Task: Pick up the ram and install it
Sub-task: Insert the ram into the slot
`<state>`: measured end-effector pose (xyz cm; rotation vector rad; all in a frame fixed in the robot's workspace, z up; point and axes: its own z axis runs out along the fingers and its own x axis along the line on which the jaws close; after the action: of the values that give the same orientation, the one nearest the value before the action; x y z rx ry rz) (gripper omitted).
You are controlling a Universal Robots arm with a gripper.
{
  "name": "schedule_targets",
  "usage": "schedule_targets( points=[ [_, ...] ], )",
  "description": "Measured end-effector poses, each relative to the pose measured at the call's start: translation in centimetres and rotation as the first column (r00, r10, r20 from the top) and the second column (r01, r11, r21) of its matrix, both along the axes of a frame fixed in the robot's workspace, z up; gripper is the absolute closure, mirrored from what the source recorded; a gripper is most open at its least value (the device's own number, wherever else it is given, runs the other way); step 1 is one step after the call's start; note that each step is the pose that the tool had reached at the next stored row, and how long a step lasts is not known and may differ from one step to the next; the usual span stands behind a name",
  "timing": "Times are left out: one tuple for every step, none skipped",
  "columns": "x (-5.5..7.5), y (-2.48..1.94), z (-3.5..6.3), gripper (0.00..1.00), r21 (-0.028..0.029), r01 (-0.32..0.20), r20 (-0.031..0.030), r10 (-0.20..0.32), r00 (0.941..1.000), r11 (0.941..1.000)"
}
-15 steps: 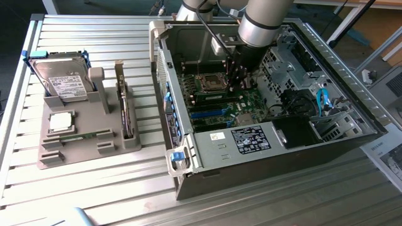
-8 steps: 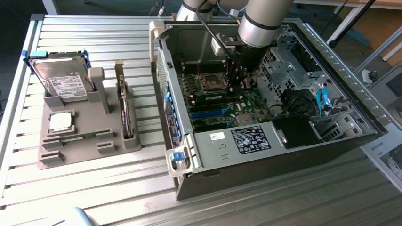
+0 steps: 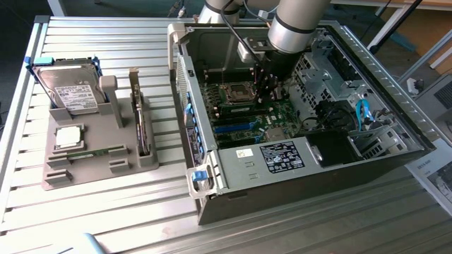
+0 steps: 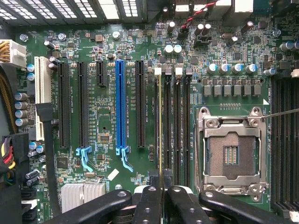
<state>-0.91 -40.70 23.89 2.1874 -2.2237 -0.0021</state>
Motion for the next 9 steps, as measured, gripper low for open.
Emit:
schedule_targets(
  points=[
    [0.02, 0.0, 0.0, 0.88, -0.0001, 0.0, -0.0014, 0.0, 1.0, 1.0],
    [0.04, 0.0, 0.0, 0.88, 0.0, 0.0, -0.0024, 0.0, 1.0, 1.0],
    [0.04, 0.0, 0.0, 0.88, 0.0, 0.0, -0.0026, 0.0, 1.0, 1.0],
    [0.04, 0.0, 0.0, 0.88, 0.0, 0.0, -0.0027, 0.0, 1.0, 1.0],
    [0.04, 0.0, 0.0, 0.88, 0.0, 0.0, -0.0027, 0.0, 1.0, 1.0],
    [0.04, 0.0, 0.0, 0.88, 0.0, 0.0, -0.0027, 0.0, 1.0, 1.0],
    [0.04, 0.0, -0.01, 0.88, 0.0002, 0.0, -0.0027, 0.0, 1.0, 1.0],
    [0.04, 0.0, -0.03, 0.88, 0.0006, 0.0, -0.0027, 0.0, 1.0, 1.0],
    [0.04, 0.0, -0.06, 0.88, 0.0015, 0.0, -0.0027, 0.0, 1.0, 1.0]
  ],
)
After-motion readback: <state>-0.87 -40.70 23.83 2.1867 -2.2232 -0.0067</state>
